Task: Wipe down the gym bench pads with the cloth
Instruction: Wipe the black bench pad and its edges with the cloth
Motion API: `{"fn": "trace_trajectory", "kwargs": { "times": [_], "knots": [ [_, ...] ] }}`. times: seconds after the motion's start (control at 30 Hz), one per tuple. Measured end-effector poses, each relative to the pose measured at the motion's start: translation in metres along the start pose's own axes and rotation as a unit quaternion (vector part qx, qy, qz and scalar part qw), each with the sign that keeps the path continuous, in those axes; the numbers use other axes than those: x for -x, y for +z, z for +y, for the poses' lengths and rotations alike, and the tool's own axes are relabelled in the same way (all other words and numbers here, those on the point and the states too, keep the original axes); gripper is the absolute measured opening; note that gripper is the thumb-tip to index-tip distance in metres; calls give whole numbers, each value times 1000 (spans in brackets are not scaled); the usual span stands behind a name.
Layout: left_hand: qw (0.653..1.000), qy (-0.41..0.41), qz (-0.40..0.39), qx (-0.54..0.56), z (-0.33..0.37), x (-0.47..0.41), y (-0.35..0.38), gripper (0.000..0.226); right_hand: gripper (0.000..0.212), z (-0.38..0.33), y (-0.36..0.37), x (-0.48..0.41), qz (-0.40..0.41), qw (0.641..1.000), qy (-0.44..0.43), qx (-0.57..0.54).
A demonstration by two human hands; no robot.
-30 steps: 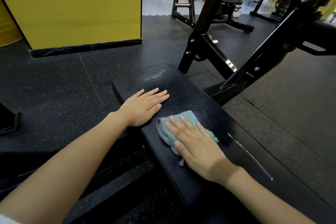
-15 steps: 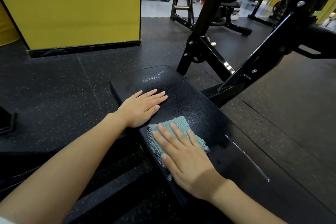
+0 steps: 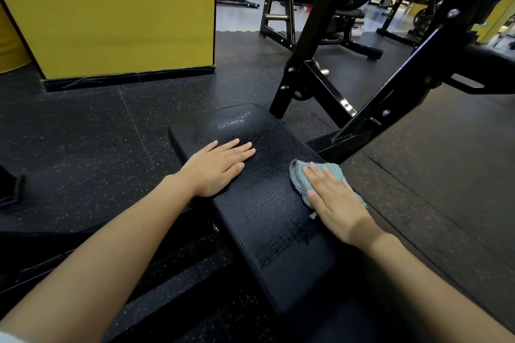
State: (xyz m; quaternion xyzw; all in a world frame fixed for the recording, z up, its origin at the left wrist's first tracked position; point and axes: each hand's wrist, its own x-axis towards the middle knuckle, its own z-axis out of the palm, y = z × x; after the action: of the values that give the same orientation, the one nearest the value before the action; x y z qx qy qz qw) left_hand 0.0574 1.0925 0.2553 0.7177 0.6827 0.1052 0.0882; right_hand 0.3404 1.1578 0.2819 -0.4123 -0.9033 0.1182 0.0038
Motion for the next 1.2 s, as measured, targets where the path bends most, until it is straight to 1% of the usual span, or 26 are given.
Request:
{"fn": "trace_trajectory", "kwargs": {
  "times": [0.13, 0.23, 0.27, 0.37, 0.47, 0.53, 0.7, 0.83, 0.87, 0.97, 1.0, 1.07, 1.13, 1.2],
  "knots": [
    [1000, -11, -8, -8, 4, -1, -1, 48, 57, -15, 8, 1, -5, 999, 33, 13],
    [1000, -18, -15, -8, 9, 0, -2, 48, 79, -28, 15, 11, -1, 1000, -4, 31],
    [1000, -18, -18, -6, 11, 1, -3, 48, 82, -30, 17, 17, -1, 999, -27, 34],
    [1000, -14, -26, -6, 15, 2, -5, 48, 75, -33, 20, 34, -18, 995, -95, 29],
    [999, -10, -36, -13, 20, 5, -6, 50, 67, -28, 19, 43, -21, 992, -116, 46],
    [999, -3, -43, -14, 25, 8, -6, 51, 64, -22, 18, 44, -19, 993, -104, 43],
    [998, 24, -56, -9, 42, 12, -3, 52, 68, 17, 10, 31, 0, 999, -47, 20],
    [996, 59, -59, -4, 62, 12, 2, 52, 57, 41, 3, 18, 13, 1000, 15, 10],
    [996, 68, -60, -5, 68, 11, 3, 52, 61, 41, 3, 18, 13, 1000, 23, 10],
    [994, 88, -62, -5, 82, 7, 9, 53, 87, 35, 6, 24, 5, 998, 26, 49],
    [994, 93, -62, -6, 85, 6, 10, 54, 88, 34, 7, 30, 8, 998, 18, 63],
    [993, 100, -59, -7, 88, 5, 13, 54, 76, 33, 11, 49, 21, 997, -11, 67],
    [993, 105, -57, -7, 87, 4, 15, 54, 63, 32, 14, 75, 19, 999, -28, 26],
    [993, 107, -50, -12, 86, 5, 17, 57, 56, 27, 15, 97, 11, 999, -47, 1]
  ]
}}
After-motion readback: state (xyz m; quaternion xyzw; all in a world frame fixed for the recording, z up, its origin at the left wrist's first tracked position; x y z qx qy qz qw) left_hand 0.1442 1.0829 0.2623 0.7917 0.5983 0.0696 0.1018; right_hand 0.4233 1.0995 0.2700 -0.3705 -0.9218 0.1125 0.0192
